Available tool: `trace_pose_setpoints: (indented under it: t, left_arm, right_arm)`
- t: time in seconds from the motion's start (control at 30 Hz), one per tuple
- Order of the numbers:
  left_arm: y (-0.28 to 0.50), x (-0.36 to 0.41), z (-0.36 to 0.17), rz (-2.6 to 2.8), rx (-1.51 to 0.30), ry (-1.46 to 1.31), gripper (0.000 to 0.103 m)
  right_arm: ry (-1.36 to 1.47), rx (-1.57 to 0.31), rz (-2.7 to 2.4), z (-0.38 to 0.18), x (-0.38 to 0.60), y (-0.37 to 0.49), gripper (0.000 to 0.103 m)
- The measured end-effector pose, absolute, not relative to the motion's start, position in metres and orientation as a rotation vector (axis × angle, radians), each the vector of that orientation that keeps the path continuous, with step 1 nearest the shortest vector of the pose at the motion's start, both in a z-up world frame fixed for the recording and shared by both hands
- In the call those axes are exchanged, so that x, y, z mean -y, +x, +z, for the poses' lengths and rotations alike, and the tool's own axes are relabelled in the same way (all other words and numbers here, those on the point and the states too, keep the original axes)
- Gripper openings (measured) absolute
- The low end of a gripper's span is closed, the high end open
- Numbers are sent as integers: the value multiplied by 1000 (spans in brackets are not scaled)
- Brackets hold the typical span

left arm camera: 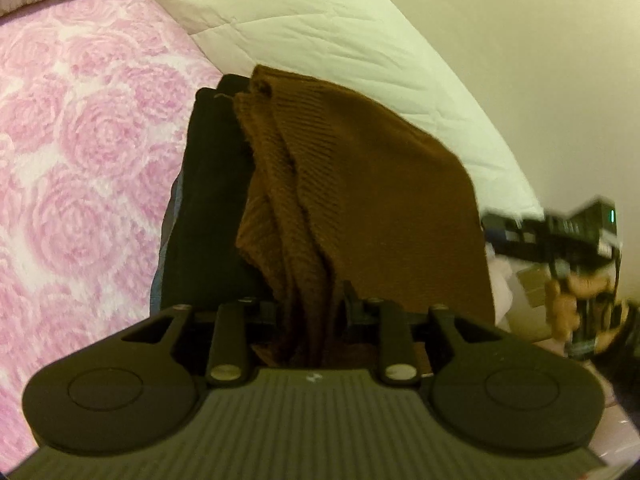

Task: Fold clothes
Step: 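Carry the folded vest with both tools toward the dark clothes stack, then lower the folded vest onto the top of the dark clothes stack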

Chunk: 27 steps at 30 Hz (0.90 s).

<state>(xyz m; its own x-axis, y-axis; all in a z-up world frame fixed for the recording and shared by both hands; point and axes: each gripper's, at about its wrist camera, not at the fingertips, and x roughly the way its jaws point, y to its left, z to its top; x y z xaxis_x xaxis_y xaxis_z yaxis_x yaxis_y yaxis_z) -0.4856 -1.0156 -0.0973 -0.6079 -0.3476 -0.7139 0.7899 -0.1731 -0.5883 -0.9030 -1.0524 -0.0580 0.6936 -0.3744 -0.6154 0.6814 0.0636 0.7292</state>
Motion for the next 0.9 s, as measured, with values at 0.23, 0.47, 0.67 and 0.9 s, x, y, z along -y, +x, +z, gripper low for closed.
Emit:
trace_pose_setpoints:
  t: [0.23,0.47,0.67,0.9]
  left_arm:
    - [-467,1008,-94,-1878,-1345,492,27]
    - [-473,1011,-95,-1881,-1295,511,18]
    - [-479,1015,-88,-1916,-1251,484,17]
    - [-473,1005,-121,-1848,-1320,494,18]
  right_arm:
    - [1347,-251,-763,-70,992,-903,52]
    - [1346,-286,-800,-81,985,-893,43]
    - [1322,-252,-831,-65,997,-894,20]
    - [1365,-305,-835,-84,983,-888,19]
